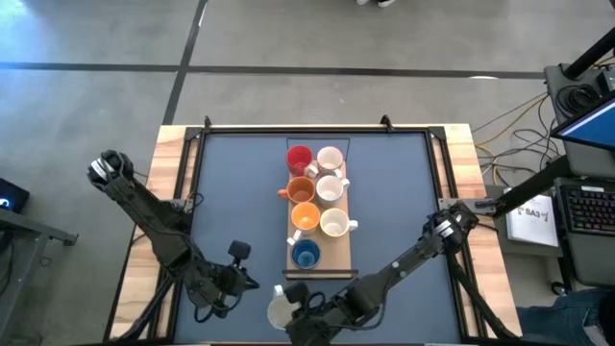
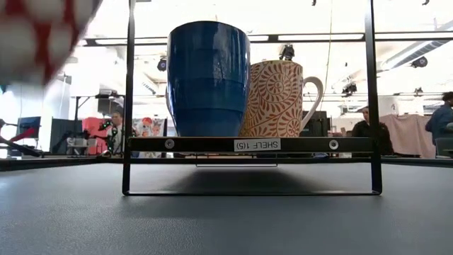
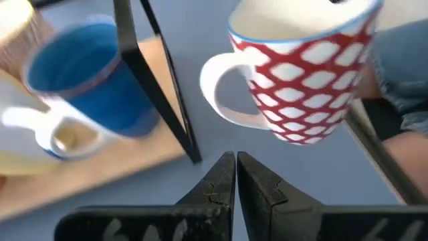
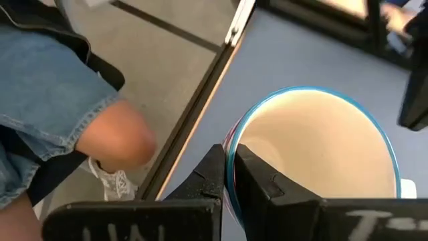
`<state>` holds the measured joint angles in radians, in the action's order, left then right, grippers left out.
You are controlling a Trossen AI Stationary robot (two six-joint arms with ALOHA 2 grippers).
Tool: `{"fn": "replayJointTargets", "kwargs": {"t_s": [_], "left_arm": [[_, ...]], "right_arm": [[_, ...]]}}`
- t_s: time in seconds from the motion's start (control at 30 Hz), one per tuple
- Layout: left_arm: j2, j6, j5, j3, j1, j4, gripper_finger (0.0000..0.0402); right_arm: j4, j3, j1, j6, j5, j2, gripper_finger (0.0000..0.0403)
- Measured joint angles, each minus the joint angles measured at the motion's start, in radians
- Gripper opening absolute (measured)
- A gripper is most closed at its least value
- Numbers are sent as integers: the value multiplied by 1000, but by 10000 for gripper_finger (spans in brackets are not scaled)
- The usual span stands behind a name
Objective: Place coffee mugs
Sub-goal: Put the red patterned mug on the shelf
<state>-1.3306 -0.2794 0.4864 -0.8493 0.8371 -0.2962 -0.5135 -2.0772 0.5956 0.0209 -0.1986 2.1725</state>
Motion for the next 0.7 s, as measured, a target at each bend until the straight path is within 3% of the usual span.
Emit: {"fn": "replayJointTargets", "kwargs": {"t_s": [0.37,0.7], "left_arm": [[100,71,1,-62,1,-37,0],[93,73,1,-71,1,-37,0]], "right_arm": [[-3,-17,33,-116,-1,-170,12],[-97,-16,51,-176,-55,-340,12]]}}
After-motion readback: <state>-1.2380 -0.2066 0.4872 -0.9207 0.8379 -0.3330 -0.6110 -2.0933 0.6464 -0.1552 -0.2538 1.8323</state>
